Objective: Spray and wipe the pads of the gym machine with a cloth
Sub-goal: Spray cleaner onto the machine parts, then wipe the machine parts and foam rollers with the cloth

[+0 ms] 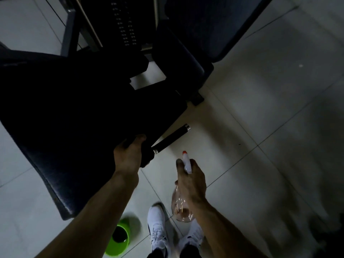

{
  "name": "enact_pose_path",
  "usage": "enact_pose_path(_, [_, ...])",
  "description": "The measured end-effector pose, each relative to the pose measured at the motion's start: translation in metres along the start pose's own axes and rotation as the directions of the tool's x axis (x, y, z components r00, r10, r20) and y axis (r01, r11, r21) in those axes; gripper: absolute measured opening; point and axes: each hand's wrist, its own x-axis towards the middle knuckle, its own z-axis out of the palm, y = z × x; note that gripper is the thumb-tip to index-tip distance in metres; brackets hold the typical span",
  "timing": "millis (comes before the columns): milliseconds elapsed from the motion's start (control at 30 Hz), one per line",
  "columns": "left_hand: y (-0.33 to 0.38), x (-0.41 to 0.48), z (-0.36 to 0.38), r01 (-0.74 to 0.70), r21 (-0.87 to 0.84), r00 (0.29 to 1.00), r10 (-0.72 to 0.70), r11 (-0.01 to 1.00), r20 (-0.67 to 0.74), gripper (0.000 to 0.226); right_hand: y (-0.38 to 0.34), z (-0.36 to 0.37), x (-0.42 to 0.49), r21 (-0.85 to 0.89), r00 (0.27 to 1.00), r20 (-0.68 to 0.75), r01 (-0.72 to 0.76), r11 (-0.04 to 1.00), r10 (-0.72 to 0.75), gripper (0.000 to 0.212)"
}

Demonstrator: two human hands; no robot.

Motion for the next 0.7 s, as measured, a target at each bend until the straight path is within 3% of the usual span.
enact_pose_path(133, [-0.011, -0.002, 0.014, 0.059, 0.035, 0.997, -0.061, 0.998, 0.055, 0.021, -0.011, -0.024, 0.014, 0.117, 0.999, 0.027, -0.034, 0.993, 0.031, 0.011])
enact_pose_path(233, [-0.010, -0.014, 0.032, 0.122, 0.072, 0.987, -0.129, 0.990, 0.100, 0.029, -0.017, -0.045, 0.021, 0.199, 0.987, 0.153, -0.074, 0.977, 0.044, 0.020])
enact_pose_path(367, [-0.015, -0.042, 0.061, 0.207, 0.106, 0.931, -0.229, 0.973, 0.283, 0.029, -0.005, -0.083, 0.020, 0.247, 0.993, 0.119, -0.053, 0.968, 0.024, 0.041])
enact_pose_path(467, [-0.028, -0.050, 0.085, 0.379, 0.093, 0.833, -0.382, 0.921, 0.401, 0.039, 0.019, -0.115, 0.026, 0.163, 0.999, 0.044, 0.024, 0.986, -0.031, 0.032])
enact_pose_path(567, [-0.062, -0.044, 0.114, 0.453, 0.116, 0.788, -0.458, 0.884, 0.412, 0.050, 0.064, -0.138, 0.055, -0.015, 0.992, -0.074, 0.105, 0.994, -0.106, 0.024])
enact_pose_path(700, [-0.114, -0.014, 0.155, 0.543, 0.095, 0.722, -0.522, 0.834, 0.454, 0.041, 0.134, -0.140, 0.113, -0.122, 0.980, -0.147, 0.113, 0.986, -0.130, 0.024])
